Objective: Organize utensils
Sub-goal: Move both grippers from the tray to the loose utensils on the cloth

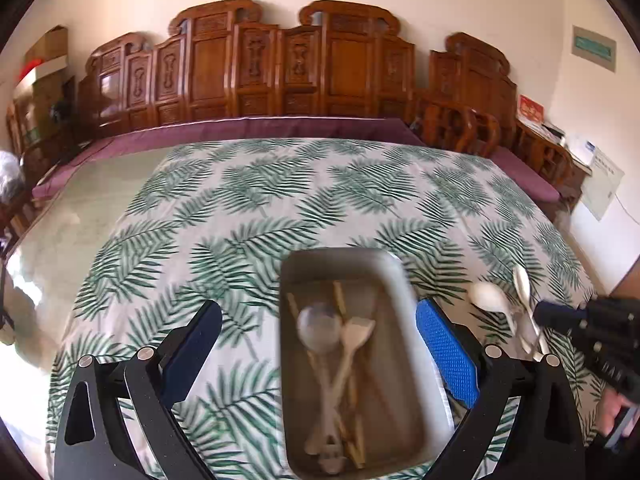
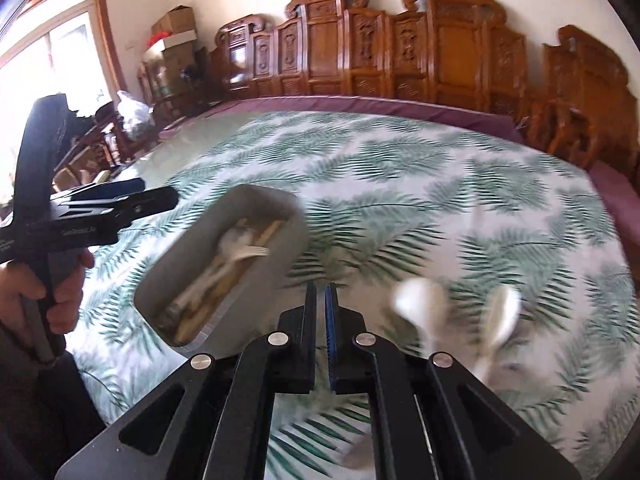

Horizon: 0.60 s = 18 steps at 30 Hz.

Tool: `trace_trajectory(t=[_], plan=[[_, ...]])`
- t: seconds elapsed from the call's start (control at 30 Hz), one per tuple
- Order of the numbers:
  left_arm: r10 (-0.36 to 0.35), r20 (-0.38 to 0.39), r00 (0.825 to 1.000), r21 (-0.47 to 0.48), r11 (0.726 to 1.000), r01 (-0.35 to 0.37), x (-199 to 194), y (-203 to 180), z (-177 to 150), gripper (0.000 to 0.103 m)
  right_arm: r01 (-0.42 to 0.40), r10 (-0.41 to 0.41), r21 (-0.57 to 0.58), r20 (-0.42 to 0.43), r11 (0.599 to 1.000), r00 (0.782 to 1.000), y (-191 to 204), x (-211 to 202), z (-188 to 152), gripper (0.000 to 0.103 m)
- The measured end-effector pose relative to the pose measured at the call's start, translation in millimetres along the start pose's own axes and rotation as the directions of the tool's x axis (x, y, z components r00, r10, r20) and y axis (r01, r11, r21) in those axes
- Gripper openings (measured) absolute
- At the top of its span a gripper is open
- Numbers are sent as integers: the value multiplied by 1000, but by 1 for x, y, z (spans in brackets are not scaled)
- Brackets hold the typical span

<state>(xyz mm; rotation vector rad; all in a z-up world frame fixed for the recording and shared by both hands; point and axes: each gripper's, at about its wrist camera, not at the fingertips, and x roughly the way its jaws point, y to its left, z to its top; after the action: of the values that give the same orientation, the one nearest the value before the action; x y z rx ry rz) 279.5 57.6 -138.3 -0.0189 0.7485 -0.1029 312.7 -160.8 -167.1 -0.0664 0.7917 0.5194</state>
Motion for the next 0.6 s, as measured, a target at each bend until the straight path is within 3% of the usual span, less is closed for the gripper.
trace_trajectory(t=[0.3, 0.43, 0.5, 0.6], plan=[[-81, -10, 997, 66, 994, 81, -8, -46, -10, 94, 144, -146, 100, 16, 985, 989, -69, -32, -41, 12], [-110, -10, 994, 83, 990, 110, -12, -60, -14, 94, 172, -175, 154, 3, 973, 985, -92, -34, -52, 17], [-118, -9, 993, 91, 989, 119, -13, -68, -16, 94, 190, -192, 147, -3, 971, 981, -98, -30, -58, 26], [-130, -12, 991, 99, 986, 131, -15, -78, -19, 94, 196, -193, 156, -37, 968, 981, -105, -22, -67, 26]])
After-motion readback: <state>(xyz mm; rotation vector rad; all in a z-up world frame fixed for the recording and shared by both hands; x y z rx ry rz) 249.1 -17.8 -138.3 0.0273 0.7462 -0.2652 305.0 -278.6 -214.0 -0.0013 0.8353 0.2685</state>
